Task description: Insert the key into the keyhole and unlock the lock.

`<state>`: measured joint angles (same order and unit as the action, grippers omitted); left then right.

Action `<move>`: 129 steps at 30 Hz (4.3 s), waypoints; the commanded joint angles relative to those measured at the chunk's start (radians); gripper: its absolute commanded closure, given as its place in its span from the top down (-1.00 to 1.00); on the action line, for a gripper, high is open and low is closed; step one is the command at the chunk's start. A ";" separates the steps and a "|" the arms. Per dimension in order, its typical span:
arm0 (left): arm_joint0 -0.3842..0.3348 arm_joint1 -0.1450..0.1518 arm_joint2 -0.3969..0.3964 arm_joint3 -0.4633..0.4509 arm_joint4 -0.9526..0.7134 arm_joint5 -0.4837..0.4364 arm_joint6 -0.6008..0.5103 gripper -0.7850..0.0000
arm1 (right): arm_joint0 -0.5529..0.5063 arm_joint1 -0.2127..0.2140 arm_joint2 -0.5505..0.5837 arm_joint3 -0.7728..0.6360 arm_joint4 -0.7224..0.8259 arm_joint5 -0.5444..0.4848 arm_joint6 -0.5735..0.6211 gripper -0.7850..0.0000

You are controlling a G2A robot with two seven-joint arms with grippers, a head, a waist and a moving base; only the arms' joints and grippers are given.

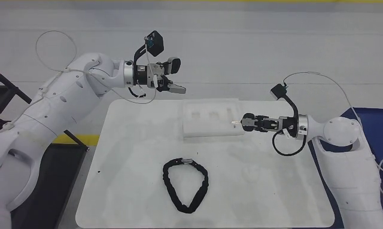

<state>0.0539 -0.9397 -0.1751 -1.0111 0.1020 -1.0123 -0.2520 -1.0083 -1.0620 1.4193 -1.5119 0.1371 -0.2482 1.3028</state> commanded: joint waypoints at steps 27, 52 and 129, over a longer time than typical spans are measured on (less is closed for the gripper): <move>0.316 0.021 -0.086 -0.066 0.315 0.000 0.092 1.00 | 0.000 0.000 0.000 0.000 0.000 0.000 0.000 -1.00; 0.360 -0.064 0.005 0.007 0.487 0.000 0.005 1.00 | 0.000 0.000 0.000 0.000 0.000 0.000 0.000 -1.00; 0.530 -0.133 -0.157 0.037 1.443 0.067 0.914 -1.00 | 0.000 0.000 0.000 0.000 0.000 0.000 0.000 -1.00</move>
<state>0.5855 -1.0769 -0.3221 -0.9510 1.5486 -0.9379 0.6599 -1.0083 -1.0620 1.4194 -1.5119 0.1371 -0.2482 1.3028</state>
